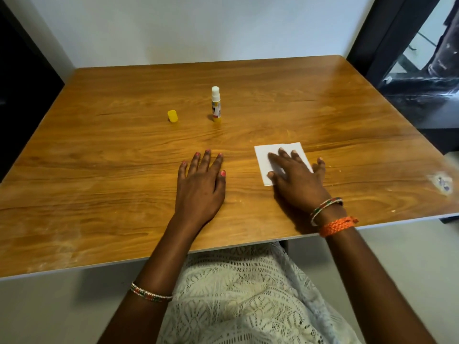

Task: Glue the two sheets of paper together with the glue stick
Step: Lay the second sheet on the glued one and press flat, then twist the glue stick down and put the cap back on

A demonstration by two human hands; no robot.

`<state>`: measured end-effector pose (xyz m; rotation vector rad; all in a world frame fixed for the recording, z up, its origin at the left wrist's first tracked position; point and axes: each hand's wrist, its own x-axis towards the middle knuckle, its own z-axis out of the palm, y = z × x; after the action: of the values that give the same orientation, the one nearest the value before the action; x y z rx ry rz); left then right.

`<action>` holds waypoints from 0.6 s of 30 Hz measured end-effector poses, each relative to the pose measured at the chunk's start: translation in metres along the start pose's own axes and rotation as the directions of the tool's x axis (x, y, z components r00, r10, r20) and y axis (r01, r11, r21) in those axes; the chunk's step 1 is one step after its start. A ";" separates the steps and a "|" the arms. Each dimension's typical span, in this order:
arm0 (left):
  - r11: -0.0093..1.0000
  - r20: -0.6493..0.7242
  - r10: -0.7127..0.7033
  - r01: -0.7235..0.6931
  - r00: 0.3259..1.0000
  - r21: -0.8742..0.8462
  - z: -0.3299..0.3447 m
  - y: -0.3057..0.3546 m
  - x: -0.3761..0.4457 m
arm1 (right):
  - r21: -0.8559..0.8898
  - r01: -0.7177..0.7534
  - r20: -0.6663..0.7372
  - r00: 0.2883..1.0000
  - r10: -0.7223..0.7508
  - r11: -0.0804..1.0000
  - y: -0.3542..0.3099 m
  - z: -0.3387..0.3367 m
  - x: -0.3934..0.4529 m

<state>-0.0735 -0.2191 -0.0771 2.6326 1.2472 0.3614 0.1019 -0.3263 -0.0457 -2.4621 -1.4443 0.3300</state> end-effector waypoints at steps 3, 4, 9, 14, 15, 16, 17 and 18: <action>1.000 -0.002 0.004 -0.004 1.000 -0.007 -0.001 0.001 0.000 | 0.036 -0.011 0.062 0.998 0.008 0.999 0.022 -0.014 0.004; 1.000 -0.002 0.003 -0.003 1.000 -0.011 -0.001 0.001 0.000 | 0.035 -0.005 0.078 0.997 0.002 0.999 0.025 -0.017 0.005; 0.994 -0.015 -0.038 0.037 0.999 -0.100 -0.003 0.002 0.003 | 0.189 0.011 -0.205 0.978 0.029 0.982 0.005 -0.018 0.018; 0.785 -0.135 -0.295 0.159 0.946 -0.598 -0.023 0.001 0.057 | 0.702 0.112 -0.282 0.951 0.130 0.703 -0.050 -0.012 0.068; 0.729 -0.137 -0.318 0.150 0.938 -0.668 -0.026 0.001 0.074 | 0.741 0.109 -0.287 0.944 0.165 0.663 -0.061 -0.009 0.083; 0.696 -0.144 -0.324 0.132 0.935 -0.706 -0.026 0.001 0.089 | 0.767 0.100 -0.287 0.937 0.200 0.634 -0.072 -0.005 0.097; 0.671 -0.144 -0.328 0.123 0.934 -0.731 -0.024 0.001 0.103 | 0.785 0.082 -0.280 0.931 0.233 0.615 -0.081 0.001 0.110; 0.651 -0.133 -0.336 0.127 0.932 -0.749 -0.021 0.000 0.117 | 0.796 0.063 -0.270 0.927 0.260 0.601 -0.090 0.007 0.121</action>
<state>-0.0083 -0.1268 -0.0418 1.7409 1.1588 0.9627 0.0843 -0.1772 -0.0294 -1.7161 -0.7341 0.4042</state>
